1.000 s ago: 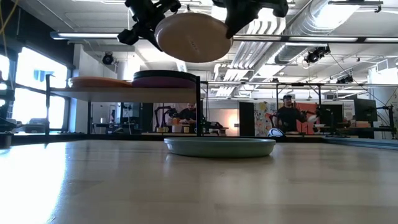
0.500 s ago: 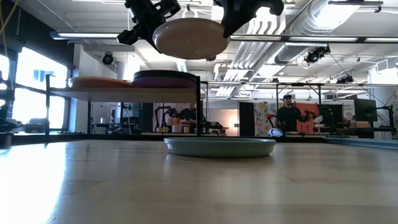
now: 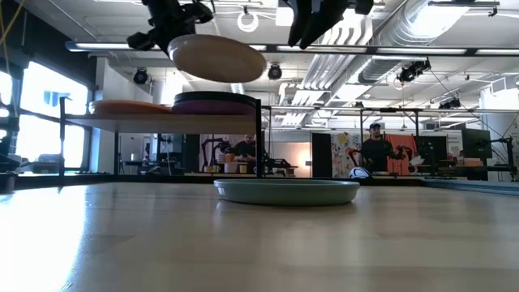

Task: Place and stack plates onto a shelf
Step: Stack the gray plate on top of the light orange plate on the shelf

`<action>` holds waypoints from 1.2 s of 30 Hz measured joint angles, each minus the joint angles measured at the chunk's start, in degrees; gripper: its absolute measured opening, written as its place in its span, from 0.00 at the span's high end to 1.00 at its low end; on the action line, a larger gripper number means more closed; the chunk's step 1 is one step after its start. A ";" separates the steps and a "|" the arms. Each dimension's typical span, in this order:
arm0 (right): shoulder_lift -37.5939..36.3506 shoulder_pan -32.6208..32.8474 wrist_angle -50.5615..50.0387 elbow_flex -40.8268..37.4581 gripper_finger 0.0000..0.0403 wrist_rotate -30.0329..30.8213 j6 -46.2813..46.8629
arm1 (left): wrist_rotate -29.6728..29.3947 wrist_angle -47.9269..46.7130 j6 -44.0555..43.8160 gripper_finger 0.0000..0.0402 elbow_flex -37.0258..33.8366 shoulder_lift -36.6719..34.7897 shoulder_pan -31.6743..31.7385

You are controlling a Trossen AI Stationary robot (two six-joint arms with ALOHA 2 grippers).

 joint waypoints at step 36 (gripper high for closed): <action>-0.13 0.00 -2.98 0.00 0.69 -0.17 4.48 | -17.90 -14.28 -9.58 0.99 -8.82 -16.21 23.78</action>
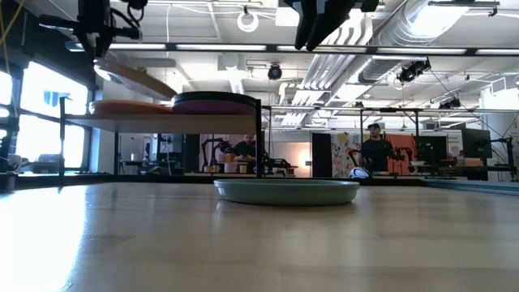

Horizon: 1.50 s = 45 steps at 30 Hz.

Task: Place and stack plates onto a shelf
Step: Stack the gray plate on top of the light orange plate on the shelf, then stack the light blue plate on top of the gray plate on the shelf

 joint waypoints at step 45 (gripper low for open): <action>0.00 0.00 -1.13 0.00 0.69 0.04 1.52 | 8.68 7.98 11.36 0.84 -6.35 -0.06 8.28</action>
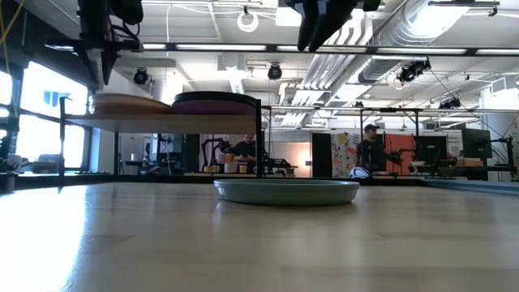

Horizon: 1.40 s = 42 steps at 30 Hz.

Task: Place and stack plates onto a shelf
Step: Stack the light blue plate on top of the gray plate on the shelf

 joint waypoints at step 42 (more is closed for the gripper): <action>2.96 -2.16 24.37 -31.34 0.69 -9.94 62.36 | 9.59 11.61 -1.35 0.88 0.04 0.00 -45.40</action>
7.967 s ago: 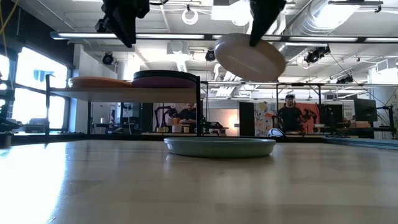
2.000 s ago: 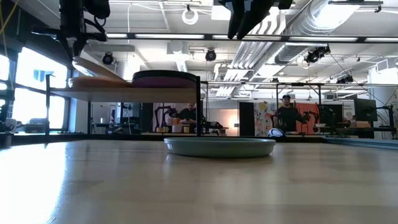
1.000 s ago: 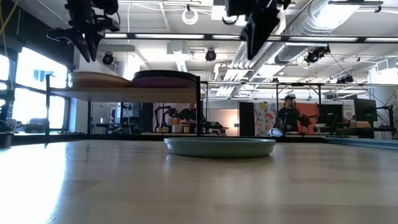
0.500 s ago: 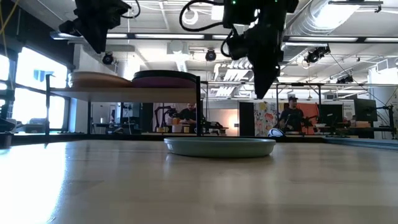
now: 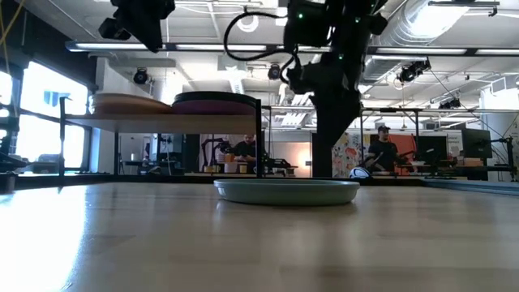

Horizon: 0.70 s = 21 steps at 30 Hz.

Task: Place and stack plates onto a shelf
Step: Stack the light blue plate on top of the gray plate on the shelf

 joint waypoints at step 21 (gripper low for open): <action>8.44 0.00 4.21 -0.04 0.69 2.39 3.53 | -0.65 0.85 0.02 0.88 0.00 0.00 -7.85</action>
